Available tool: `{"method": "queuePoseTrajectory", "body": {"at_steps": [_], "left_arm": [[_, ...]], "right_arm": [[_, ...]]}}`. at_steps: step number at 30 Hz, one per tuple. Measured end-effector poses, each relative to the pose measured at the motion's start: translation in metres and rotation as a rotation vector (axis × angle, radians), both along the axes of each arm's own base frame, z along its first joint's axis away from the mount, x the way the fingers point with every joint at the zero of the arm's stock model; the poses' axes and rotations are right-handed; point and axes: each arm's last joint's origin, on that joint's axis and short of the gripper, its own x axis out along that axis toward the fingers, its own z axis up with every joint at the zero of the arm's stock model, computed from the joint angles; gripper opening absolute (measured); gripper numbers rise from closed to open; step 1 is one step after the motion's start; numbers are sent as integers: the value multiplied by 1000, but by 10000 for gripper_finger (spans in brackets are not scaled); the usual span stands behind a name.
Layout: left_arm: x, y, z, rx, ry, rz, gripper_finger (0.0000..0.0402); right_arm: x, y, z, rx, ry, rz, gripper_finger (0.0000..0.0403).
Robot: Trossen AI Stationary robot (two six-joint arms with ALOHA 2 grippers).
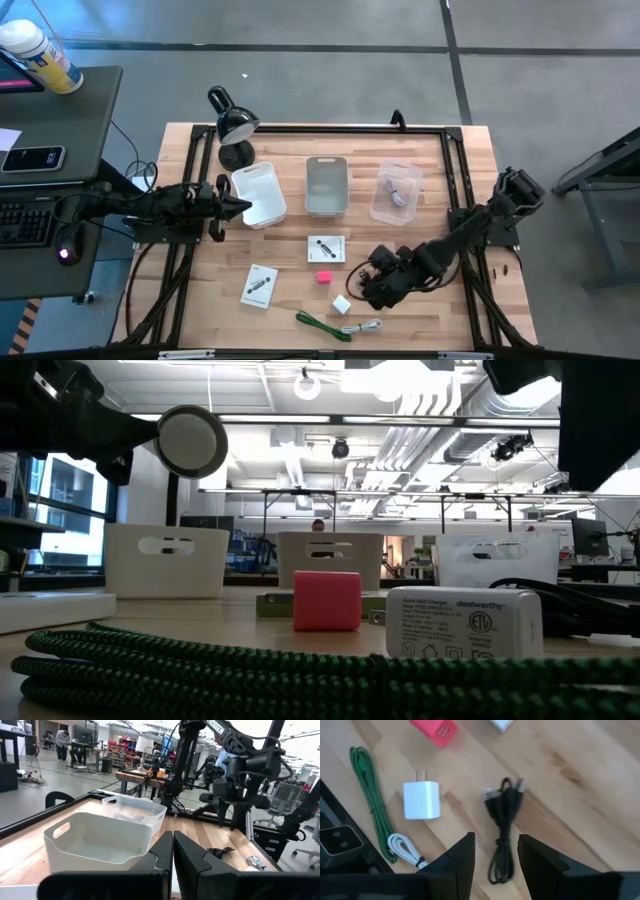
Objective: Pick and place items into bin
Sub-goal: Put the black charger cable into the transparent bin
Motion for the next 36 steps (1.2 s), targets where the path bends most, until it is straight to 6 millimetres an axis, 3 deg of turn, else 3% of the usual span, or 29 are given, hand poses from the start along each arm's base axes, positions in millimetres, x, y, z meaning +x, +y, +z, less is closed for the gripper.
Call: {"method": "queuePoseTrajectory", "body": {"at_steps": [7, 19, 36], "left_arm": [[0, 0, 0, 0, 0, -3, 3], [0, -1, 0, -3, 2, -25, 3], [0, -1, 0, -7, 1, -26, 3]], "right_arm": [[10, 6, -23, 4, 36, -28, 139], [28, 1, -54, 4, 89, -78, 139], [30, -8, -60, -31, 148, -57, 139]]}}
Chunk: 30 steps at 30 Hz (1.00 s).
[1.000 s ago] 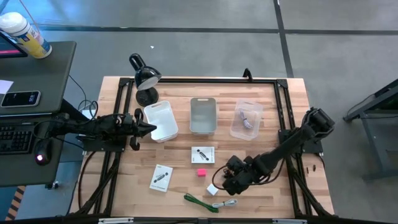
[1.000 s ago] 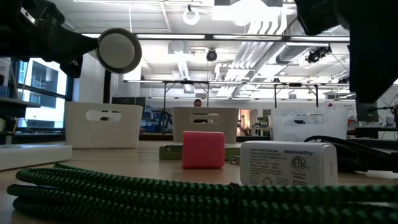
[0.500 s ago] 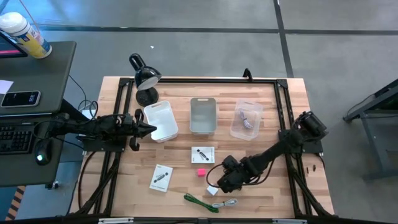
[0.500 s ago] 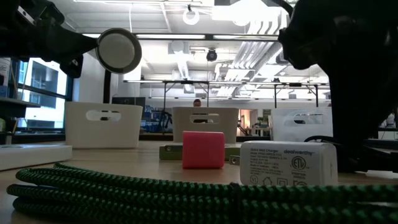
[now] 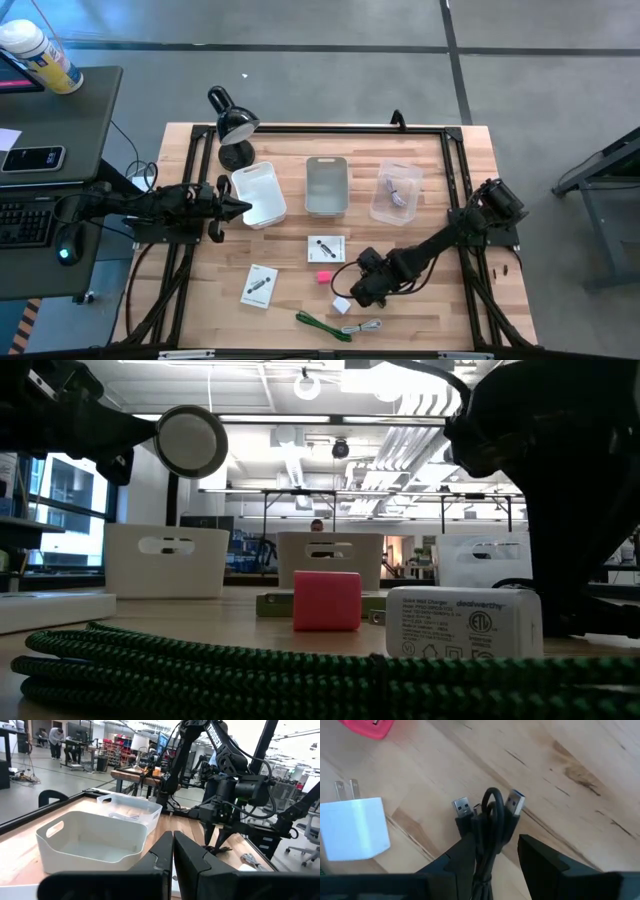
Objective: Pick and place items into bin
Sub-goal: Put the black charger cable into the transparent bin
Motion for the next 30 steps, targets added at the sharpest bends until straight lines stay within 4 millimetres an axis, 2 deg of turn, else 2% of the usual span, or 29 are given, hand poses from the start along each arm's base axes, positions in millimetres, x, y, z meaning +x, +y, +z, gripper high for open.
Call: {"method": "queuePoseTrajectory", "body": {"at_steps": [7, 13, 24, 27, 30], "left_arm": [[0, 0, 0, 0, 0, 0, 3], [0, 0, 0, 0, 0, 0, 3], [0, 0, 0, 0, 0, 4, 3], [0, 0, 0, 0, 0, 4, 3], [0, 0, 0, 0, -1, 4, 3]], "right_arm": [[3, 3, -14, 32, 43, 13, 139], [2, 3, -13, 25, 42, -5, 133], [4, 4, -11, 36, 18, 12, 37], [4, 4, -11, 33, 18, 12, 37], [4, 4, -11, 32, 20, 12, 60]]}}
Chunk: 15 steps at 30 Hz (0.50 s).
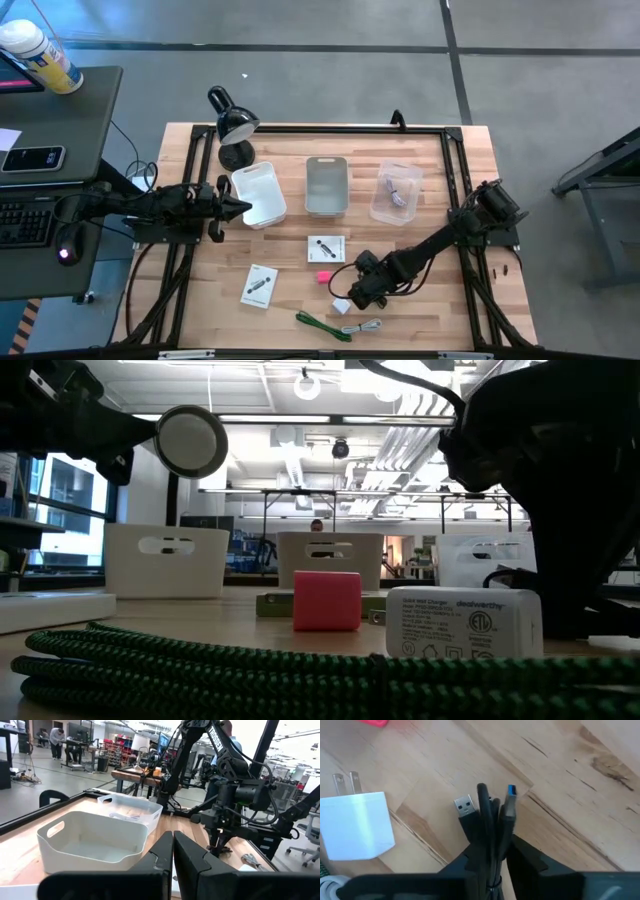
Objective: Pick and place items into bin
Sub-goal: Put the black charger cable into the transparent bin
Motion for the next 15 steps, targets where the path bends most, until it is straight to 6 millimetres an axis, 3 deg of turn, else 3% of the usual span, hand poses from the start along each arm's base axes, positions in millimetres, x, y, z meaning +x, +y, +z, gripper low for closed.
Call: {"method": "queuePoseTrajectory", "body": {"at_steps": [6, 15], "left_arm": [[0, 0, 0, 0, 0, 0, 3], [0, 0, 0, 0, 0, 0, 3]], "right_arm": [[-1, -1, -2, -2, 11, 0, 86], [-1, -1, -2, -2, 8, 0, 75]]}}
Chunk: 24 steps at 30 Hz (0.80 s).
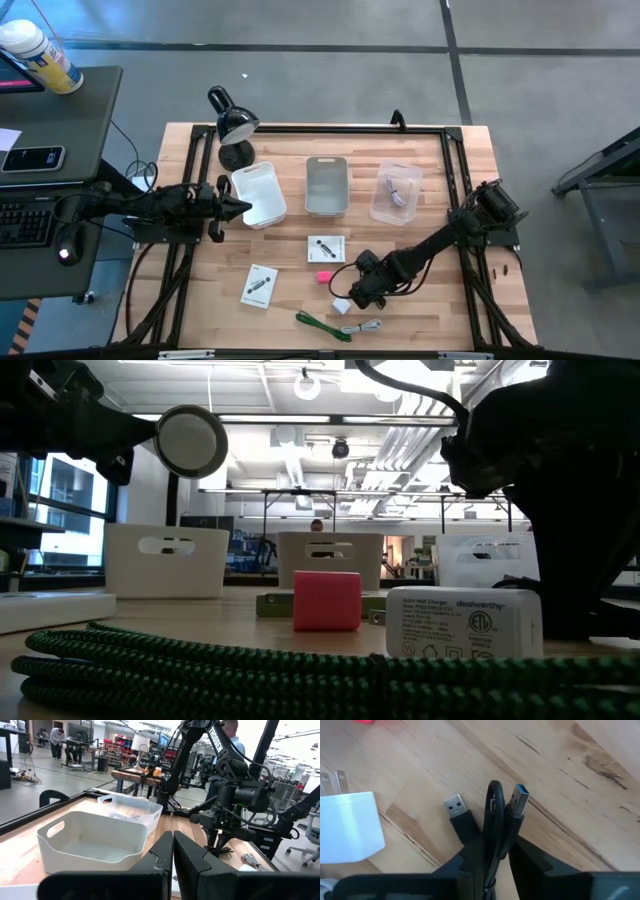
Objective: Pick and place items into bin
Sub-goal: Put the black charger cable into the transparent bin
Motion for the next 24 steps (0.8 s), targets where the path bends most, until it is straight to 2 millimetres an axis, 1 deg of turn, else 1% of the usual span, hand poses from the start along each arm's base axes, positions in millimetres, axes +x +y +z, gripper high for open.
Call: {"method": "queuePoseTrajectory", "body": {"at_steps": [8, 14, 18, 22, 24], "left_arm": [[0, 0, 0, 0, 0, 0, 3], [0, 0, 0, 0, 0, 0, 3], [0, 0, 0, 0, 0, 0, 3], [0, 0, 0, 0, 0, 1, 3], [0, 0, 0, 0, 0, 2, 3]], "right_arm": [[0, 0, 0, 0, -2, 0, 67], [0, 1, 3, 36, 12, 8, 67], [-5, -1, 14, 53, 11, 13, 67], [-12, -6, 31, 40, -3, 4, 67], [-16, -9, 43, 38, -22, -14, 67]]}}
